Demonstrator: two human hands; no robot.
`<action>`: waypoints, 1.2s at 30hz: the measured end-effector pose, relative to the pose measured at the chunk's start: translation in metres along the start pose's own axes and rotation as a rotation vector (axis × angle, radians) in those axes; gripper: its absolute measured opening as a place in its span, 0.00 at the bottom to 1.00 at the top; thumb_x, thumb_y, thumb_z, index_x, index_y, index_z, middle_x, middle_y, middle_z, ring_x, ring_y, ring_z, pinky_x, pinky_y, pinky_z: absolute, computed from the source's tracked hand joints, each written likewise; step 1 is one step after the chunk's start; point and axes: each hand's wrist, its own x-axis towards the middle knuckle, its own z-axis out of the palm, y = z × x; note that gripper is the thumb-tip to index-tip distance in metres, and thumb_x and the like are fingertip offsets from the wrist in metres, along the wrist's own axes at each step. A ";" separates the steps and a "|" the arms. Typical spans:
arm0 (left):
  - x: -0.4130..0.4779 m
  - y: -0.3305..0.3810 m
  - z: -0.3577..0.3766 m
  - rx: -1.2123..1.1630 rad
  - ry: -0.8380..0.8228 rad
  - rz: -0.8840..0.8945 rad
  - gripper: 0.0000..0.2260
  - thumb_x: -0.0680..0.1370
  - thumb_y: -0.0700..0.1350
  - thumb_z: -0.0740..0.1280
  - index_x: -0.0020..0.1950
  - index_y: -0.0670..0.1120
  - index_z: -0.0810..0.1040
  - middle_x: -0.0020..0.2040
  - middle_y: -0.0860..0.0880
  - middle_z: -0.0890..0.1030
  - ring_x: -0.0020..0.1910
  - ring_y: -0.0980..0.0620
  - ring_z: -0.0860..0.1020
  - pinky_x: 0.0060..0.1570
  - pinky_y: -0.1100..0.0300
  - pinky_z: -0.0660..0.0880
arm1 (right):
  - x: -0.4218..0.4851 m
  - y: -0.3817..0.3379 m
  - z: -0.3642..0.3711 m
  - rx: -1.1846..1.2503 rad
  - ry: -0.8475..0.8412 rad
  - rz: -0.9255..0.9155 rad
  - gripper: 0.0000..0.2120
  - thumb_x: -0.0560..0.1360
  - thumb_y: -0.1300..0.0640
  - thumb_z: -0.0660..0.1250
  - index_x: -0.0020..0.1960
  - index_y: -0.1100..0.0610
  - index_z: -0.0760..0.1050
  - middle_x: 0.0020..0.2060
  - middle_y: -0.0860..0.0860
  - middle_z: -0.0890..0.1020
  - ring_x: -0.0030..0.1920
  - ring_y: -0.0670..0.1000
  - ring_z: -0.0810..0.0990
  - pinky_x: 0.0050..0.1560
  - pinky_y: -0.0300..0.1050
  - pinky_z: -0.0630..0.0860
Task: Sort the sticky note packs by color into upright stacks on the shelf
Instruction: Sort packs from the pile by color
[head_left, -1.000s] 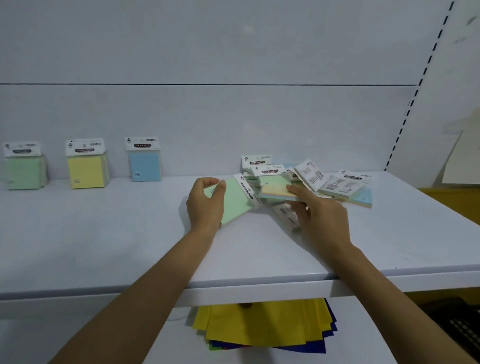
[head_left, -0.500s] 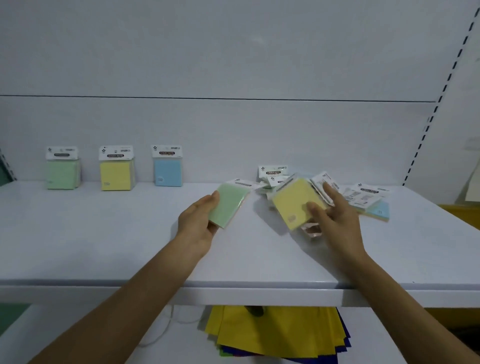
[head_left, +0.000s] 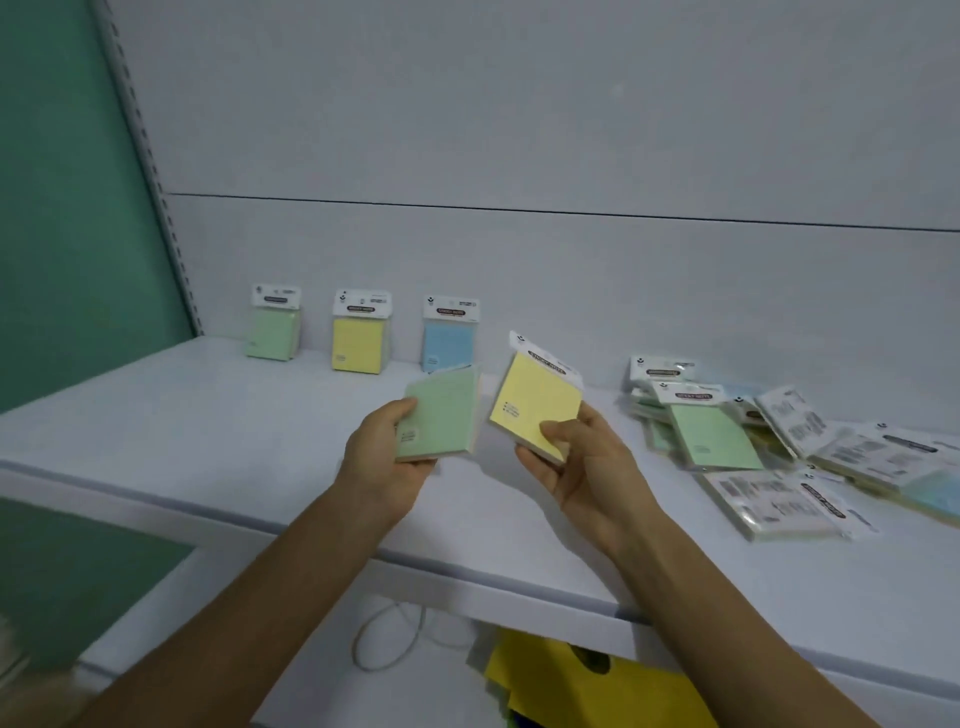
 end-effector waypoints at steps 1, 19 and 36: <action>0.002 0.009 -0.009 -0.007 0.013 0.011 0.14 0.79 0.39 0.59 0.64 0.40 0.72 0.54 0.42 0.79 0.45 0.48 0.78 0.43 0.57 0.74 | 0.005 0.004 0.007 -0.018 -0.015 0.004 0.21 0.73 0.72 0.62 0.62 0.56 0.70 0.52 0.57 0.81 0.41 0.53 0.85 0.36 0.44 0.81; 0.136 0.152 -0.119 0.286 0.005 0.266 0.09 0.76 0.40 0.67 0.54 0.47 0.76 0.46 0.49 0.81 0.41 0.51 0.79 0.37 0.58 0.77 | 0.158 0.100 0.154 -0.593 0.176 -0.196 0.11 0.74 0.64 0.67 0.51 0.51 0.69 0.44 0.52 0.81 0.43 0.55 0.81 0.50 0.55 0.79; 0.277 0.237 -0.182 0.948 -0.194 0.580 0.08 0.73 0.40 0.71 0.51 0.46 0.77 0.47 0.48 0.80 0.43 0.50 0.78 0.41 0.60 0.77 | 0.243 0.165 0.166 -1.188 0.489 -0.633 0.15 0.69 0.57 0.72 0.54 0.49 0.73 0.41 0.49 0.81 0.42 0.49 0.78 0.42 0.45 0.73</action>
